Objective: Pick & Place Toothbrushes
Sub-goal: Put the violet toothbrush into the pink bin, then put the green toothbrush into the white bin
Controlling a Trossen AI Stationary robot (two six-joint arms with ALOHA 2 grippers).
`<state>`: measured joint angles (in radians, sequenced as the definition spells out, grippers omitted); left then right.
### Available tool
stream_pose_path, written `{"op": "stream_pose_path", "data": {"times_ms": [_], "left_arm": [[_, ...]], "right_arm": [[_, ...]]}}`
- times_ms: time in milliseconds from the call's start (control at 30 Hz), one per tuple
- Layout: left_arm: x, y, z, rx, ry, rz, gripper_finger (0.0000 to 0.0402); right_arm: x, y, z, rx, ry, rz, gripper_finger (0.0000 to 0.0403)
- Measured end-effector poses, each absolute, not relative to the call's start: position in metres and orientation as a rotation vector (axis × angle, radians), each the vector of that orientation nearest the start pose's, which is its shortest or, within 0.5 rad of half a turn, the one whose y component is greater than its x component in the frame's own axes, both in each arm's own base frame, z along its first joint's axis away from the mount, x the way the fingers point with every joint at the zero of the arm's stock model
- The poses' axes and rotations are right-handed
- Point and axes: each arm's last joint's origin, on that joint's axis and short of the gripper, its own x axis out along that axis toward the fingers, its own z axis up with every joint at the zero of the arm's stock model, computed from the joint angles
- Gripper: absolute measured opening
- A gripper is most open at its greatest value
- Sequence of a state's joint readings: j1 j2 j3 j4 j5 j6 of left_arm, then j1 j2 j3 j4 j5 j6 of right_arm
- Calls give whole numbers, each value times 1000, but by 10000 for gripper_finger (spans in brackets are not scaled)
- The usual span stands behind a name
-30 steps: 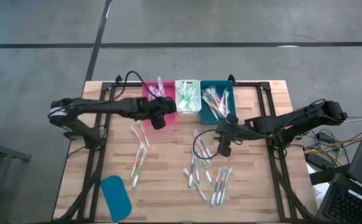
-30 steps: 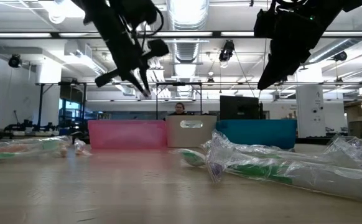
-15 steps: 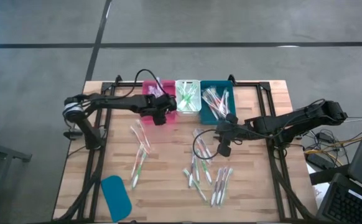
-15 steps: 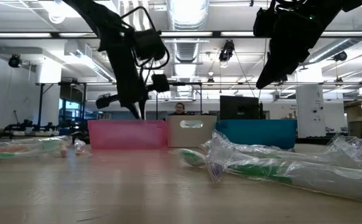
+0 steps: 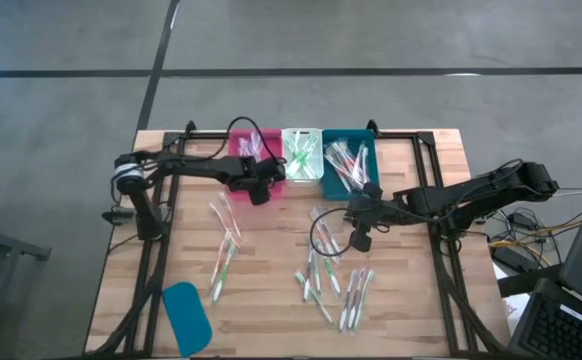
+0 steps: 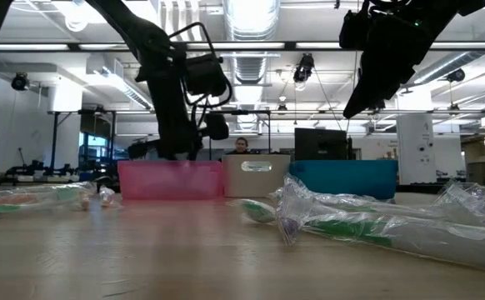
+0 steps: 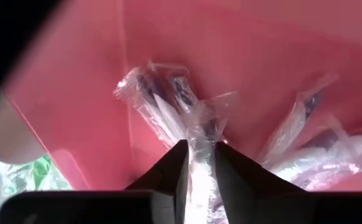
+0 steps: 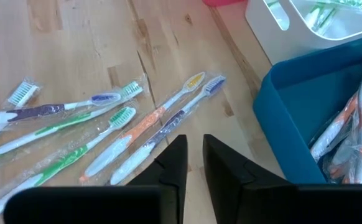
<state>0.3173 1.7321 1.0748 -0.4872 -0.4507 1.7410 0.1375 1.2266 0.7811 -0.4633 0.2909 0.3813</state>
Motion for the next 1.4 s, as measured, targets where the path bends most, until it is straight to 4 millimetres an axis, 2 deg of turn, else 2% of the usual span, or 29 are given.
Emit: {"op": "stream_pose_path", "data": {"times_ms": [200, 333, 533, 900, 1000, 1100, 1267, 1400], "left_arm": [[313, 111, 176, 1455, 1441, -451, 119], [313, 104, 183, 1421, 1456, -333, 138], [307, 87, 209, 1364, 1390, -215, 138], [281, 51, 269, 1091, 1137, 88, 120], [273, 39, 285, 910, 1017, 195, 119], [267, 29, 297, 654, 886, 267, 119], [260, 22, 308, 231, 740, 327, 117], [257, 16, 310, 78, 691, 321, 115]], "right_arm": [[236, 24, 225, 163, 844, -308, 47], [236, 24, 225, 165, 844, -309, 59], [236, 24, 226, 171, 840, -310, 80], [236, 24, 226, 173, 838, -309, 112], [236, 24, 226, 174, 836, -309, 118], [237, 24, 226, 176, 826, -307, 122], [239, 25, 228, 183, 802, -303, 129], [240, 25, 229, 189, 791, -301, 128]]}}
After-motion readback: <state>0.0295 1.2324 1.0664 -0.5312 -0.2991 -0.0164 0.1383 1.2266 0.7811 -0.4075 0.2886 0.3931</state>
